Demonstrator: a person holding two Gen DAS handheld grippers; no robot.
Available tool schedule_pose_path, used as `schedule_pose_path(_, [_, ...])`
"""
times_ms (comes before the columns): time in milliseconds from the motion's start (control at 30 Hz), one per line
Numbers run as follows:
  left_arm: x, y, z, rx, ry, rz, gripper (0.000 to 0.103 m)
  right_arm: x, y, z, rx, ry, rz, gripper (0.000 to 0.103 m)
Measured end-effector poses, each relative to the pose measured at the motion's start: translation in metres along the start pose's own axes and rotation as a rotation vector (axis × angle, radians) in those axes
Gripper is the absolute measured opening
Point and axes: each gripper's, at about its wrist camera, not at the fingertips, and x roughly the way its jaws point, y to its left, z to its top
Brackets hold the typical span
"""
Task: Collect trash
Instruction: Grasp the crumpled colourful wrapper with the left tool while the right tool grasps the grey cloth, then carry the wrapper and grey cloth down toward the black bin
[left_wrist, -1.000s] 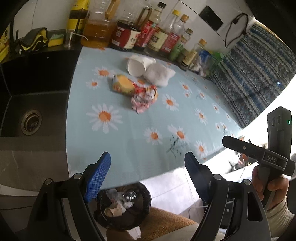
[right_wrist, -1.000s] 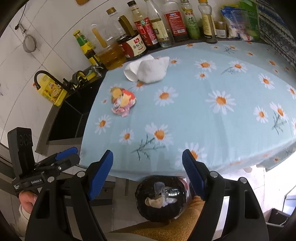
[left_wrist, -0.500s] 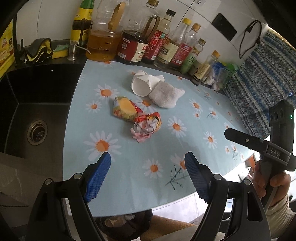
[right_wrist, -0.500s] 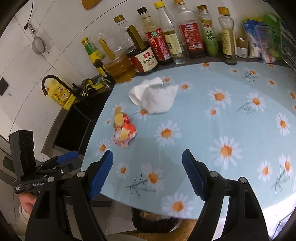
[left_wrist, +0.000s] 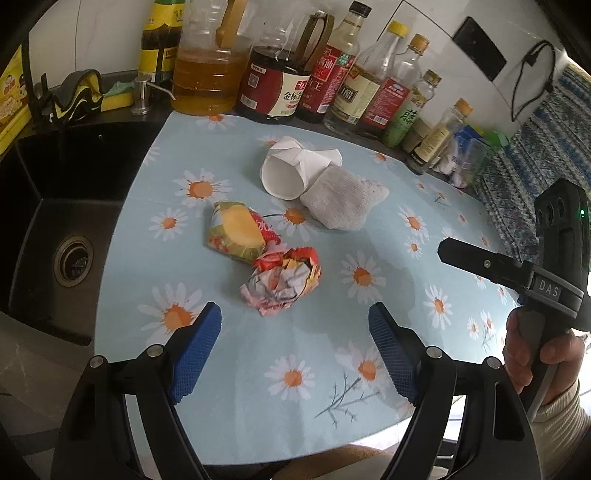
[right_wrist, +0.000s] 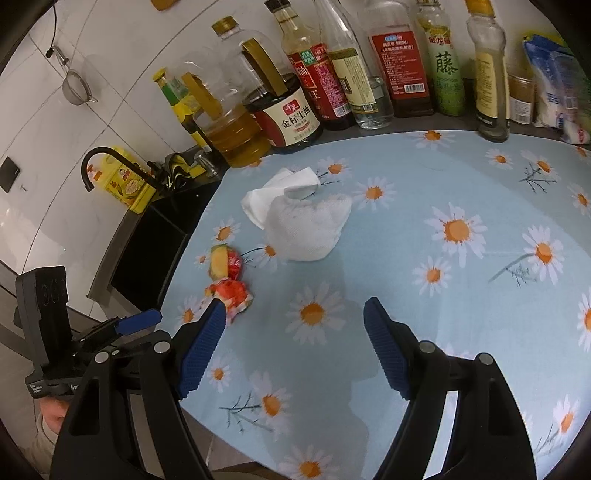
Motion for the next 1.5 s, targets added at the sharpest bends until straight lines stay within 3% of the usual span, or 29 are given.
schedule_pose_path(900, [0.059,-0.004,0.023,-0.132,0.066,0.133,0.078,0.088,-0.024,0.073,-0.151,0.167,0.093,0.08])
schedule_pose_path(1100, [0.063,-0.006,0.027,-0.134,0.07,0.14,0.059,0.098,-0.023,0.079,-0.169,0.176,0.118,0.08])
schedule_pose_path(1133, [0.063,-0.006,0.027,-0.131,0.071,0.141,0.059,0.099,-0.022,0.08,-0.176,0.174,0.12,0.078])
schedule_pose_path(1233, [0.064,-0.008,0.028,-0.122,0.067,0.146,0.055,0.101,-0.021,0.081,-0.183,0.176,0.114,0.06])
schedule_pose_path(1367, [0.062,-0.01,0.026,-0.121,0.056,0.149,0.053,0.102,-0.023,0.081,-0.193,0.173,0.116,0.045])
schedule_pose_path(1500, [0.062,-0.011,0.025,-0.127,0.051,0.155,0.052,0.097,-0.027,0.079,-0.205,0.163,0.125,0.037])
